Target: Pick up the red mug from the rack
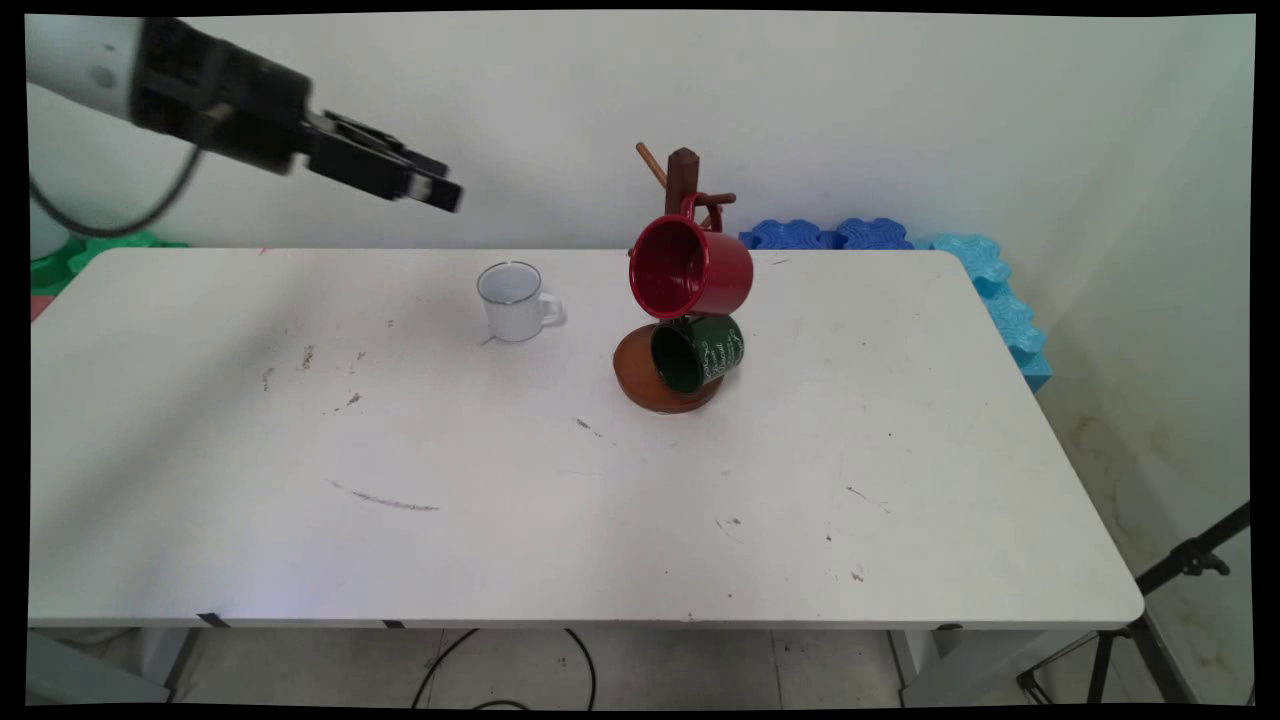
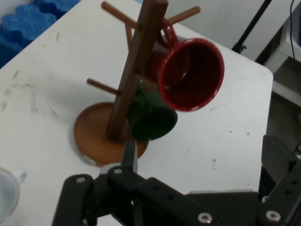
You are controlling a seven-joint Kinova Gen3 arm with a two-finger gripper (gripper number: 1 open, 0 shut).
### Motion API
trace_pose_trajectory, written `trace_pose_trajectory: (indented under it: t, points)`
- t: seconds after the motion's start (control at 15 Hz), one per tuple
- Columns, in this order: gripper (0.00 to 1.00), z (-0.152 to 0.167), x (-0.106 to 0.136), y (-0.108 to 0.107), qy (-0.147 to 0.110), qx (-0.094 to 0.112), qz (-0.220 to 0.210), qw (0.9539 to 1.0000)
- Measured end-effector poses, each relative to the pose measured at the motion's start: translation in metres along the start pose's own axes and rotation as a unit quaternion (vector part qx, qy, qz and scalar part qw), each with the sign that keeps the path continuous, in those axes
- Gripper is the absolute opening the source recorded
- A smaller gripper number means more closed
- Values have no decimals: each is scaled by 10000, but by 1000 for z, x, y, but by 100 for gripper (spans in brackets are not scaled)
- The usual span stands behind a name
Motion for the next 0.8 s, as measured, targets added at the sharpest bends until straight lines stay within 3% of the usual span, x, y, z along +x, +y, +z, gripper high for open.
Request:
trace_pose_trajectory:
  t: [0.47, 0.8]
  points:
    - [100, 66, 1, 57, -13, 62, 75, 10000]
    - [100, 103, -1, 86, -110, 196, 7, 9997]
